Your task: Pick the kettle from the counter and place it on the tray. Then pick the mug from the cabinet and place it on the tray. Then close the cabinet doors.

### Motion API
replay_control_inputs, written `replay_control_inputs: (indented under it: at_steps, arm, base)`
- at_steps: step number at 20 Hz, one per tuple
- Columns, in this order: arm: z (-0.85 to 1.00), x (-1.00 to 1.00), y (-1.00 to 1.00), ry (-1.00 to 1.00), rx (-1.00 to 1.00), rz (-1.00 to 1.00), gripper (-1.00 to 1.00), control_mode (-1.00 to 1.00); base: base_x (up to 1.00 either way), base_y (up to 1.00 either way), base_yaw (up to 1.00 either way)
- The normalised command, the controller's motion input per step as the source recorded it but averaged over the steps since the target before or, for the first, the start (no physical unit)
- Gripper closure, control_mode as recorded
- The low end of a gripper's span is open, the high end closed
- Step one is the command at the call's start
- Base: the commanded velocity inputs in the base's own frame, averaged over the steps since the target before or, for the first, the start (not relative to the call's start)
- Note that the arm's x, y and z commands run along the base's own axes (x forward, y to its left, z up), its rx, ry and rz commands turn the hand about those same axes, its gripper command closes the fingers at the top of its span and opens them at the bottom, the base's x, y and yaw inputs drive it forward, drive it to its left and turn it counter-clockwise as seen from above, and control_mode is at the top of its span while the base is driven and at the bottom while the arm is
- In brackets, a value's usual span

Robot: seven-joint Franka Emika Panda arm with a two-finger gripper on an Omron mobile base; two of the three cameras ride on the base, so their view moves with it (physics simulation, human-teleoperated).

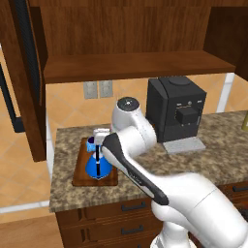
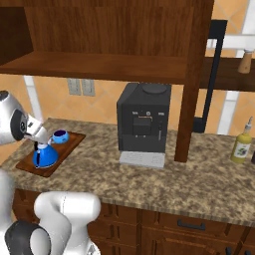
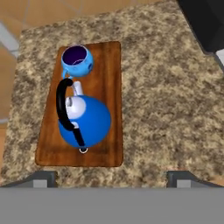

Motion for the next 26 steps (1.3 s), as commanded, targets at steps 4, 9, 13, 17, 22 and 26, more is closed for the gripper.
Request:
replay_control_inputs:
  at_steps: [4,9,13,17,22,26]
  arm:
    - [-0.01,-0.11,-0.91,-0.07,0.04,0.05,-1.0,-1.0]
    - [0.06,-0.63,-1.0,-0.27,0.04,0.0,-1.0,-1.0]
    - [0.22,-0.59,-1.0,-0.29,0.0,0.0,-1.0,-1.0]
    - [0.29,-0.58,-1.0,-0.34,0.0,0.0,-1.0,-1.0]
    - [0.1,-0.64,-1.0,-0.39,0.02,0.0,-1.0,-1.0]
    - [-0.43,-0.7,-0.95,-0.51,0.07,0.0,-1.0,-1.0]
  base:
    - [0.0,0.0,0.0]
    - [0.0,0.0,0.0]
    - [0.0,0.0,0.0]
    - [0.0,0.0,0.0]
    - [0.0,0.0,0.0]
    - [0.0,0.0,0.0]
